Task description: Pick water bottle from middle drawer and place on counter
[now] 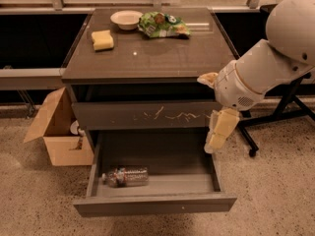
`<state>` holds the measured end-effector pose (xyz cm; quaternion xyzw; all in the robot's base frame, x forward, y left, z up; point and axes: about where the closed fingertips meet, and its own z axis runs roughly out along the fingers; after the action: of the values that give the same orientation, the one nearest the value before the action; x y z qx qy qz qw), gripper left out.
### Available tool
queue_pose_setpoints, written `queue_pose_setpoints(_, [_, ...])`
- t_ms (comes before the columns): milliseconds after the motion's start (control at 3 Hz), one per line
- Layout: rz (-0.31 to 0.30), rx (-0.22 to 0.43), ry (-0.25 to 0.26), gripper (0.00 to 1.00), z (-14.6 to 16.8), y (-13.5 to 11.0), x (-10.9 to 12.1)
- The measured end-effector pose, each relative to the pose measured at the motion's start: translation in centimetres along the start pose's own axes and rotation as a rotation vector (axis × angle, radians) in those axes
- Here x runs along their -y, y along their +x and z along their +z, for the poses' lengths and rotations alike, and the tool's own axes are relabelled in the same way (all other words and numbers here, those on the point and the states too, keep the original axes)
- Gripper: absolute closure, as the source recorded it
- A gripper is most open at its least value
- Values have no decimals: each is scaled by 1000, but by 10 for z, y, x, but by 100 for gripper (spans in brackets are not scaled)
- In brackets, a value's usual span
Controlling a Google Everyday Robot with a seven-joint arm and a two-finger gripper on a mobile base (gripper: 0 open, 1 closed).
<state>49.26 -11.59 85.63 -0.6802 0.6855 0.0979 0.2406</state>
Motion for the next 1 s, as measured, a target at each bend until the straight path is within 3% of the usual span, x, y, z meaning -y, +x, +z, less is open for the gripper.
queue_pose_setpoints(333, [-10, 28, -44, 0, 18, 3, -4])
queue_pose_setpoints(1000, [-23, 149, -171, 0, 131, 14, -33])
